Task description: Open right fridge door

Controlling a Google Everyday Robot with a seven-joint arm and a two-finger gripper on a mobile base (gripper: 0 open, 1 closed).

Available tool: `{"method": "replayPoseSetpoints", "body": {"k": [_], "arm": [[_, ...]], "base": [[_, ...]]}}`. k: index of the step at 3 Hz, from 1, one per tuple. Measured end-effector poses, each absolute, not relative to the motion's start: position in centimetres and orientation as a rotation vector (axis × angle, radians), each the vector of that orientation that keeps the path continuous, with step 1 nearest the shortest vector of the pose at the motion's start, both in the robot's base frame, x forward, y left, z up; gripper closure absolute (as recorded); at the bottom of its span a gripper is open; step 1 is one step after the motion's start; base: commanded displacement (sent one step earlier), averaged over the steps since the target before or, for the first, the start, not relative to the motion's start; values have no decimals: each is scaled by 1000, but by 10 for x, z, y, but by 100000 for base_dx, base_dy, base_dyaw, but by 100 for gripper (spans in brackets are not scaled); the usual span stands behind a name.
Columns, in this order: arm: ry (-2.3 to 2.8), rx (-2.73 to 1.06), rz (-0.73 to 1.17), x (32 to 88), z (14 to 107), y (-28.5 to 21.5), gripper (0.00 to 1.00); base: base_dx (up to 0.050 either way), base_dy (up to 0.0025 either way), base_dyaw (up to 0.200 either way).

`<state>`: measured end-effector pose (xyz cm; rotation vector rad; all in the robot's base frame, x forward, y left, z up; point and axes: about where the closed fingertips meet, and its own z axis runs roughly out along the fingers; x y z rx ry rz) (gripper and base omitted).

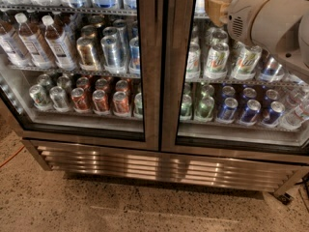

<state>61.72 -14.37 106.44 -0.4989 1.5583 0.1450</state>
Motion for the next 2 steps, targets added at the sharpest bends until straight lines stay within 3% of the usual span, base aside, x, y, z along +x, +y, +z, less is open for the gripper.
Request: {"method": "replayPoseSetpoints", "body": {"k": [1, 2], "arm": [[1558, -499, 145, 617, 1064, -144, 84], [1549, -493, 164, 614, 1069, -144, 100]], "base": [[0, 0, 0], [0, 0, 0]]}}
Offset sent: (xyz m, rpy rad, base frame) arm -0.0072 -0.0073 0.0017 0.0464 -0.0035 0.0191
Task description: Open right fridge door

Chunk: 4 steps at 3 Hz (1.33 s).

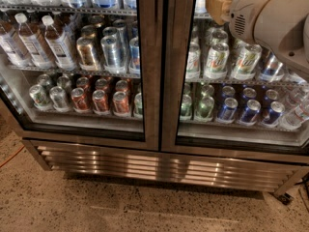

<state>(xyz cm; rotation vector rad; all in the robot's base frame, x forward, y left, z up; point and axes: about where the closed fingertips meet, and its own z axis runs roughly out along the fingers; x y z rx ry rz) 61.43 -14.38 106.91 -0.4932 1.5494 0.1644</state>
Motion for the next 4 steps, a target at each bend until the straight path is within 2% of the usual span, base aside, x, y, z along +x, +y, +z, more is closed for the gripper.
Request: {"method": "replayPoseSetpoints", "body": {"k": [1, 2, 4], "arm": [[1534, -487, 221, 608, 1075, -151, 100], [1526, -484, 290, 595, 1078, -163, 82], [1537, -488, 374, 565, 1081, -172, 35]], "base": [[0, 0, 0], [0, 0, 0], [0, 0, 0]]}}
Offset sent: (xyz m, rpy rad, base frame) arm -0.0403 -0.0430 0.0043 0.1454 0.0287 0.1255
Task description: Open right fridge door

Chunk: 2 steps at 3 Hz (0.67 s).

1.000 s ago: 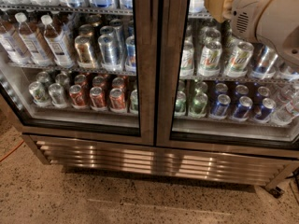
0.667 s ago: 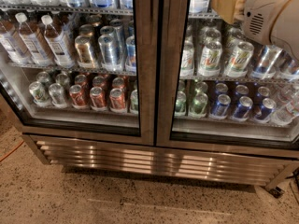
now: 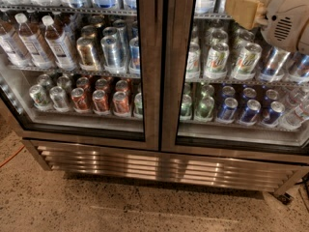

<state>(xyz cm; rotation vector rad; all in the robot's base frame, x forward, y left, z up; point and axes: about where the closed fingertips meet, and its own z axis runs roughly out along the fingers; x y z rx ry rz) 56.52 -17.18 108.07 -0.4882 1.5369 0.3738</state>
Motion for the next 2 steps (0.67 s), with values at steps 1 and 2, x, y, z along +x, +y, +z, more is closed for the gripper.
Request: {"method": "replayPoseSetpoints", "body": {"k": [1, 2], "arm": [[1524, -482, 437, 561, 1087, -164, 16], [1504, -475, 536, 559, 1092, -151, 7]], "base": [[0, 0, 0], [0, 0, 0]]}}
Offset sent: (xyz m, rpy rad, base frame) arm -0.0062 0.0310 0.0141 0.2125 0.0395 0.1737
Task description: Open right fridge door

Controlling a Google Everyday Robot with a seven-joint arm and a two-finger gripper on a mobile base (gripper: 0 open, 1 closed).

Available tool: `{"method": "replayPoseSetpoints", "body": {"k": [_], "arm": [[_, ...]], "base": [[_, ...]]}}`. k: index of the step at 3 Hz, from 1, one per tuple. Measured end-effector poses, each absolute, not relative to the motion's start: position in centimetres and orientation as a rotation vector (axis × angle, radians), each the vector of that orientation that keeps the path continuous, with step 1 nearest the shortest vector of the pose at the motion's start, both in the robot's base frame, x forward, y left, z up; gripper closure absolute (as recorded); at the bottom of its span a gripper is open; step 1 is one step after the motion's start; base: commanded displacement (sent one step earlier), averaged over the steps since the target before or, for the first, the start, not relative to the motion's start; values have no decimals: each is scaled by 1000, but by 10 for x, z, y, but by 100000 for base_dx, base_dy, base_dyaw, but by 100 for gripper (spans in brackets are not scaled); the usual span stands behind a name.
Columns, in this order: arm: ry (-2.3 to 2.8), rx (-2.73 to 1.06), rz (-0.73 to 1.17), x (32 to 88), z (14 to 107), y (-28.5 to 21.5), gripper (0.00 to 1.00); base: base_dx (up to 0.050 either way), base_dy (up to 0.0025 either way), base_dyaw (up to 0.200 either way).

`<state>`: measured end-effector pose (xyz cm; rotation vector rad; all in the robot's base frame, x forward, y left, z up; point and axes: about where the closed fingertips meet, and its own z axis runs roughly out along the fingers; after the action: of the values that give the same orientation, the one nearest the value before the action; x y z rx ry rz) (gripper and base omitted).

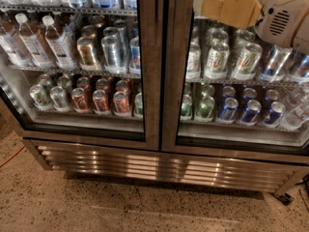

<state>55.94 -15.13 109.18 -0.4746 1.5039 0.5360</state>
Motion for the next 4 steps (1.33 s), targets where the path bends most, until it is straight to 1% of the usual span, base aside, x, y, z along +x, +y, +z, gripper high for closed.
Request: {"method": "replayPoseSetpoints", "body": {"k": [1, 2, 4], "arm": [[1485, -477, 623, 560, 1095, -139, 3], [1468, -475, 756, 563, 1098, -125, 0], [1446, -515, 775, 561, 1100, -119, 0]], "base": [[0, 0, 0], [0, 0, 0], [0, 0, 0]]}}
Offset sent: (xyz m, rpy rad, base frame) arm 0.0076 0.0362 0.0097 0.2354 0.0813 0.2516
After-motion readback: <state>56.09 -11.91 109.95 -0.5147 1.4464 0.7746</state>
